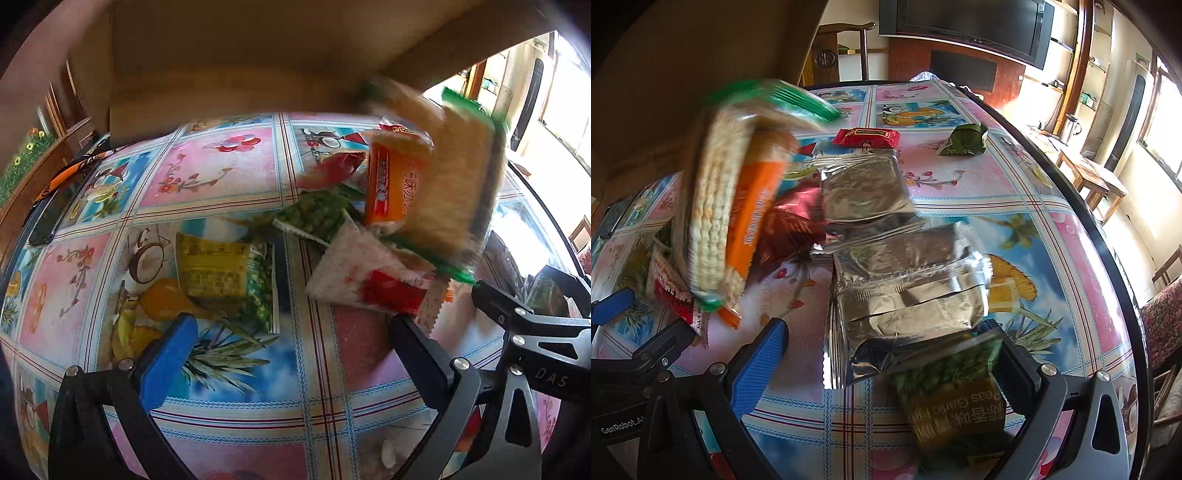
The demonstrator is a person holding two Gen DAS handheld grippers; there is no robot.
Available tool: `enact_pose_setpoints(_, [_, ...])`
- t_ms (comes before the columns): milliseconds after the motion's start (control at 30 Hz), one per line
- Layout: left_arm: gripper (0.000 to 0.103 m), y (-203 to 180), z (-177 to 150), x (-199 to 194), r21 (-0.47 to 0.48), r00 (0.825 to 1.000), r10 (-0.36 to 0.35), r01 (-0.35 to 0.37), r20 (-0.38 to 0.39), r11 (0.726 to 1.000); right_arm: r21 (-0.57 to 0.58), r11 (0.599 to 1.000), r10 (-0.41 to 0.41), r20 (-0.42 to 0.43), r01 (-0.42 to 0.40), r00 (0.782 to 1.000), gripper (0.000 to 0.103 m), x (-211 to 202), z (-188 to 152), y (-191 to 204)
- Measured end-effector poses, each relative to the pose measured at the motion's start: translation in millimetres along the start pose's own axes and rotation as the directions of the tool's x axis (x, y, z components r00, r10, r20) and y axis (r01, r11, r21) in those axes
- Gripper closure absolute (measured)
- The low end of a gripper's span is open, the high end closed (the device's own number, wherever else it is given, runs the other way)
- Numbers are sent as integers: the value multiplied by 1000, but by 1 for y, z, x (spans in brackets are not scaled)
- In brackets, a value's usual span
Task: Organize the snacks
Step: 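Empty the cardboard box of snack packets onto the tablecloth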
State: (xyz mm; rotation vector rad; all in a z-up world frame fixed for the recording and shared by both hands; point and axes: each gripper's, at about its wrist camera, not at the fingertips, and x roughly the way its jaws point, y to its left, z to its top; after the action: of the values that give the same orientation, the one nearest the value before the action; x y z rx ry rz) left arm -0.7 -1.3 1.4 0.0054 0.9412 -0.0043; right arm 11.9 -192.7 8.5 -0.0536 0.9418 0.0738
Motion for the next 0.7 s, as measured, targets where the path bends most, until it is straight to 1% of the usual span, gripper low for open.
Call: enact_pose_setpoints(700, [0, -1, 1, 1, 0, 1000, 0, 0, -1, 1000, -1, 1000, 0, 0, 0, 1000, 1, -2, 1, 1])
